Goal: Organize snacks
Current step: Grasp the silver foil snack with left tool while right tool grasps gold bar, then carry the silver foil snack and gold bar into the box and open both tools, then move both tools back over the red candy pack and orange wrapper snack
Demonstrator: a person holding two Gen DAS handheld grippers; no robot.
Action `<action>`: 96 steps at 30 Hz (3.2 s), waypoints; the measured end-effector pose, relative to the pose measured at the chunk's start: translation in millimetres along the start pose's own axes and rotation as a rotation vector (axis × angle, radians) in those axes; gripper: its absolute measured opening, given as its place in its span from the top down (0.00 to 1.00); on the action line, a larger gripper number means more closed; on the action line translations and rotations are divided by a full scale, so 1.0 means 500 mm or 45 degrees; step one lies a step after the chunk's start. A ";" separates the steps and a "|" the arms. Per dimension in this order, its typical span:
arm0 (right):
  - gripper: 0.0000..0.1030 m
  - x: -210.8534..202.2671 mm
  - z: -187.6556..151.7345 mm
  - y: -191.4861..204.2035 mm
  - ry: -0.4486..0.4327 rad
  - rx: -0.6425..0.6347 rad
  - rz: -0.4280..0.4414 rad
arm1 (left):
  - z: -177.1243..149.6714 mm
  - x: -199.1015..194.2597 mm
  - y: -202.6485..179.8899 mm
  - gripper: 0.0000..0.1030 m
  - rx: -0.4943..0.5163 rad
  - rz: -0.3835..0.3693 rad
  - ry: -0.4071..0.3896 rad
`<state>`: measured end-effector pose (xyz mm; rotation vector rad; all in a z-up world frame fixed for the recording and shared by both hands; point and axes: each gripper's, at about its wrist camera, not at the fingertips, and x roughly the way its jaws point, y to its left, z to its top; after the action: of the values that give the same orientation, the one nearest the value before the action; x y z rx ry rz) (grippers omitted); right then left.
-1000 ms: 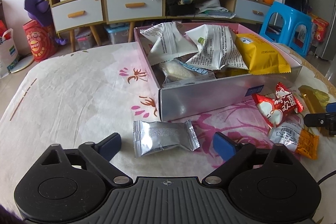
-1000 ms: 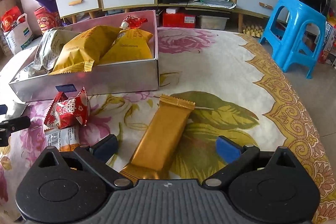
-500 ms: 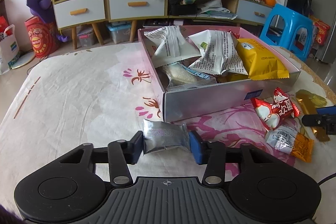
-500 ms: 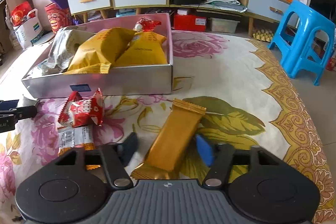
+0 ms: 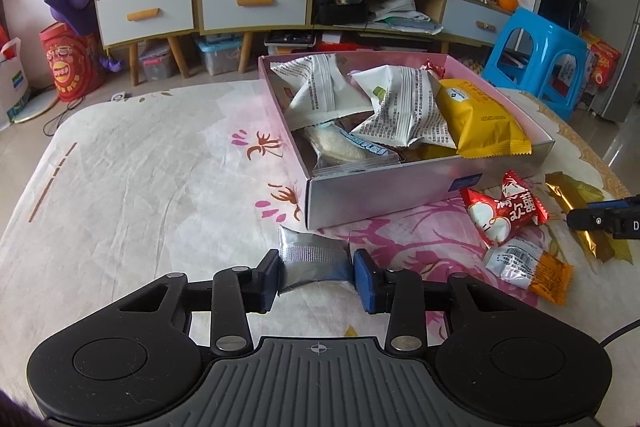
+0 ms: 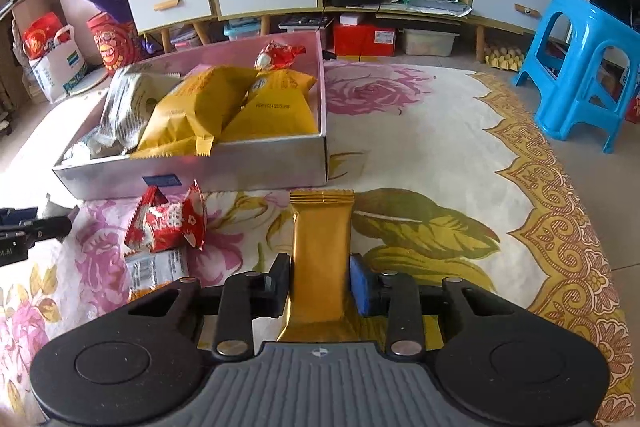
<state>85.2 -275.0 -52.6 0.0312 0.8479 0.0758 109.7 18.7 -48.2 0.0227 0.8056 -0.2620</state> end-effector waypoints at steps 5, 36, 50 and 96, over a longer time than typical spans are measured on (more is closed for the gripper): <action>0.78 -0.010 0.009 0.000 -0.016 0.018 0.020 | 0.003 -0.017 0.008 0.65 -0.011 -0.013 -0.012; 0.78 0.065 0.221 0.049 -0.181 0.197 0.164 | 0.239 0.058 -0.040 0.65 -0.081 -0.091 -0.226; 0.78 0.166 0.281 0.077 -0.068 0.215 0.274 | 0.280 0.167 -0.032 0.64 -0.013 -0.105 -0.177; 0.07 -0.072 0.080 0.111 -0.153 0.188 0.102 | 0.088 -0.108 0.014 0.05 -0.237 0.016 -0.020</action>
<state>88.3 -222.7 4.1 0.2062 0.7306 0.0853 107.0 32.3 20.6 -0.1493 0.8112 -0.1745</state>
